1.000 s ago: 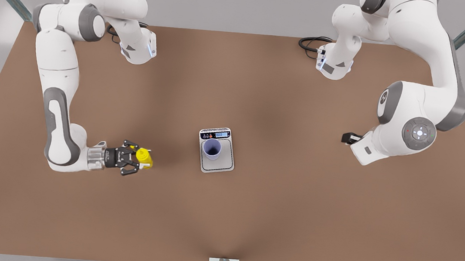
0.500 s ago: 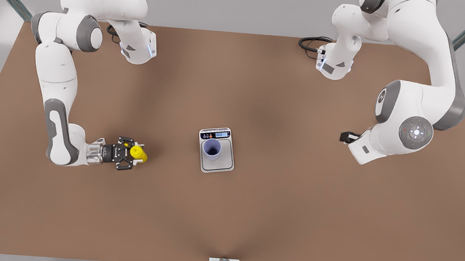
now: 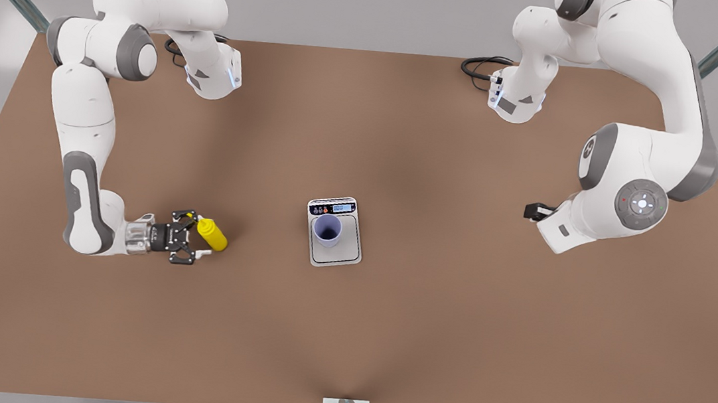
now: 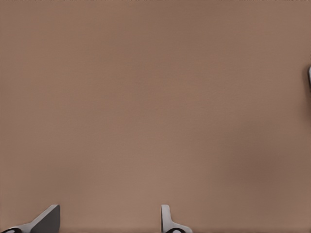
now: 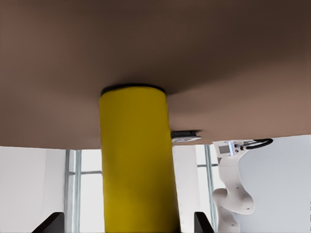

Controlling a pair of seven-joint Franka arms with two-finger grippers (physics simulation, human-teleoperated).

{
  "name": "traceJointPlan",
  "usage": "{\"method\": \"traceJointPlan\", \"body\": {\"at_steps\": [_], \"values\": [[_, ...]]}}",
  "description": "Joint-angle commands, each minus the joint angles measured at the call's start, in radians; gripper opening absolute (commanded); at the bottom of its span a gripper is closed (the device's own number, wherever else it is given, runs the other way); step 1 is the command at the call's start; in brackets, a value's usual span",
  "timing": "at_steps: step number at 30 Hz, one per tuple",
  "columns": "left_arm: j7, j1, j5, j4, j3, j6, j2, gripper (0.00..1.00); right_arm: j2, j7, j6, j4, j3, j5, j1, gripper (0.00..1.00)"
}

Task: Move cup to the weight, pick up sauce bottle, pour sauce

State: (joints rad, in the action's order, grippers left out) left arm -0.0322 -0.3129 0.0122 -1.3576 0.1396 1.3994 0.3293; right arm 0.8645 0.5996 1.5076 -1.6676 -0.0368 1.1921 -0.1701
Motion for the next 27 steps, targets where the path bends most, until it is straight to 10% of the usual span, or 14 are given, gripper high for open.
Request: {"method": "traceJointPlan", "body": {"at_steps": [1, 17, 24, 27], "values": [[0.000, 0.000, 0.000, 0.000, 0.000, 0.001, 0.001, 1.00, 0.001, -0.003, 0.000, 0.000, 0.000, 0.000, 0.000, 1.00], [0.000, 0.000, 0.000, 0.000, 0.000, 0.001, 0.001, 1.00, -0.002, -0.041, 0.000, 0.042, -0.071, -0.106, -0.003, 1.00], [0.003, 0.000, -0.014, 0.037, -0.002, 0.003, 0.002, 1.00, -0.294, -0.270, -0.064, 0.356, -0.104, -0.782, 0.075, 1.00], [-0.002, 0.002, -0.012, 0.095, 0.009, 0.016, 0.008, 1.00, -0.559, -0.308, -0.001, 0.339, 0.057, -1.134, 0.159, 1.00]]}}
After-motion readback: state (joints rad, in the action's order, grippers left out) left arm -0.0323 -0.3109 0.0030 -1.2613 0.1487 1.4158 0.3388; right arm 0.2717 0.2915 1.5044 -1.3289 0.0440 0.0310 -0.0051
